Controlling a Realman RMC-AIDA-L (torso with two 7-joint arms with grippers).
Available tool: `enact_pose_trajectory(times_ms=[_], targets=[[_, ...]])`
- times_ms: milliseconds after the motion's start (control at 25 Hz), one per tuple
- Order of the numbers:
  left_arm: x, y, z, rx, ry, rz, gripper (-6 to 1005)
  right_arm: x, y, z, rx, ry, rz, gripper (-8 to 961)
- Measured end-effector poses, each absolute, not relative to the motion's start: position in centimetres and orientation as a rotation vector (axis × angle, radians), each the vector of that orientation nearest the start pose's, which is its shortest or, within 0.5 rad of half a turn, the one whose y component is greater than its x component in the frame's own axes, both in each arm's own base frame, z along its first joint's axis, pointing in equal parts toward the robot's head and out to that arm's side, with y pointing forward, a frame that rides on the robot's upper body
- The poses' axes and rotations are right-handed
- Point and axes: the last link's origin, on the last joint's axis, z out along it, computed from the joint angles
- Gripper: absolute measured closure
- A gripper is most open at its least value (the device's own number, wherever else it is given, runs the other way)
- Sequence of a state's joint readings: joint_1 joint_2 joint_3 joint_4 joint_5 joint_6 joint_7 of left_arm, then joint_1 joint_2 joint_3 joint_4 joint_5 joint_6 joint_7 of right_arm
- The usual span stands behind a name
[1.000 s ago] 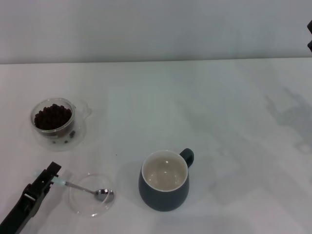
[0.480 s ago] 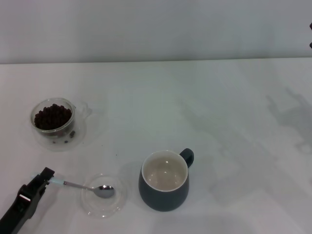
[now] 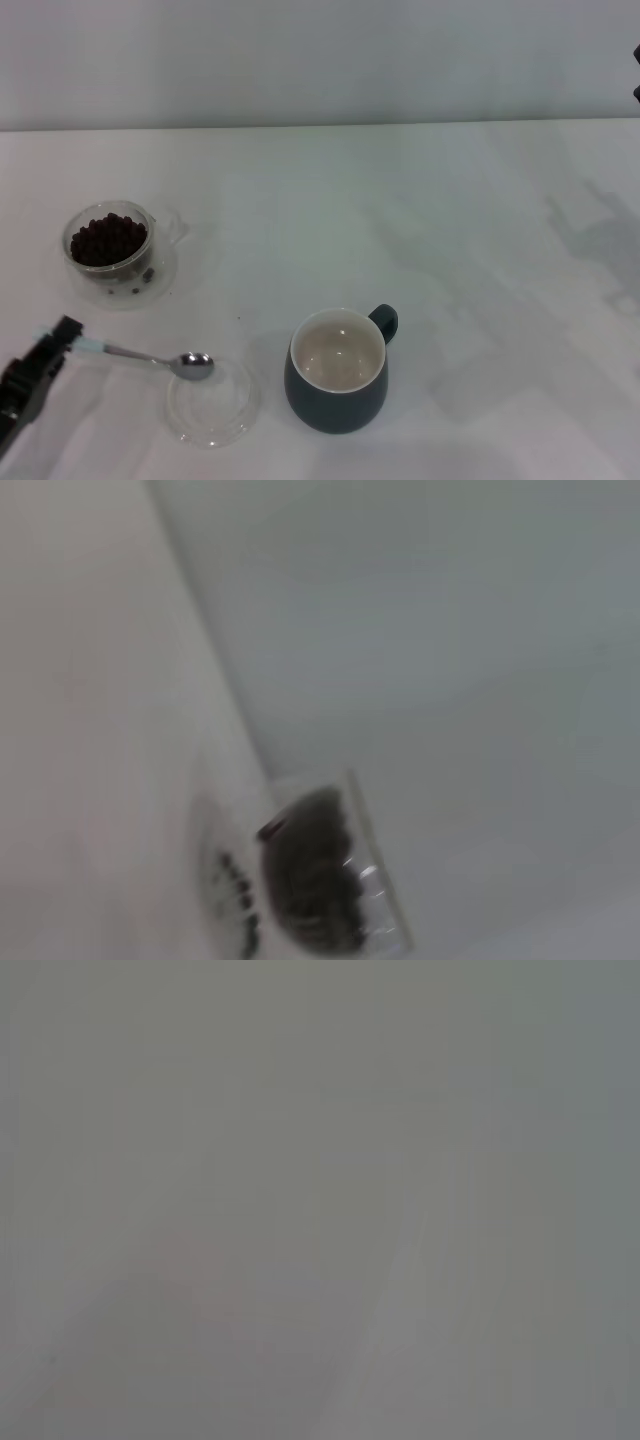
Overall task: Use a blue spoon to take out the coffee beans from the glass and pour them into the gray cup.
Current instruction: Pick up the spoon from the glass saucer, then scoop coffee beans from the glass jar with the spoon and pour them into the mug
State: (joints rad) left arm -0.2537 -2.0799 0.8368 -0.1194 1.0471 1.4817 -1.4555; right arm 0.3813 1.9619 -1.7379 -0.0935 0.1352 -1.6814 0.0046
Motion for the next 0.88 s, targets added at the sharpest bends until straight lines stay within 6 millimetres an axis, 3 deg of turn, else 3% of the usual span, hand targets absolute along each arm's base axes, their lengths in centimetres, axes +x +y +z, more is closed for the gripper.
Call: enact_pose_trajectory(times_ms=[440,600,640,680,880], targets=[[-35.3,23.0,1.8,2.171,1.987,2.151,865,30.8,29.4,5.8,-1.559,-0.163,0.766,318],[-35.1,24.4,4.8,2.273,1.873,2.164,866,30.9,29.0,5.5,-1.557,-0.151,0.767,318],[-35.1,24.4,4.8,2.273,1.873,2.164,866,30.9,29.0,5.3,-1.557,-0.147,0.770,318],[-35.1,25.1,6.2,2.321,1.828,2.160,866,30.9,28.9,5.3,-1.557,-0.144,0.770,318],[-34.7,26.9,8.5,2.415,1.745,2.119,866,31.1,28.6,5.1,-1.556,-0.127,0.771,318]])
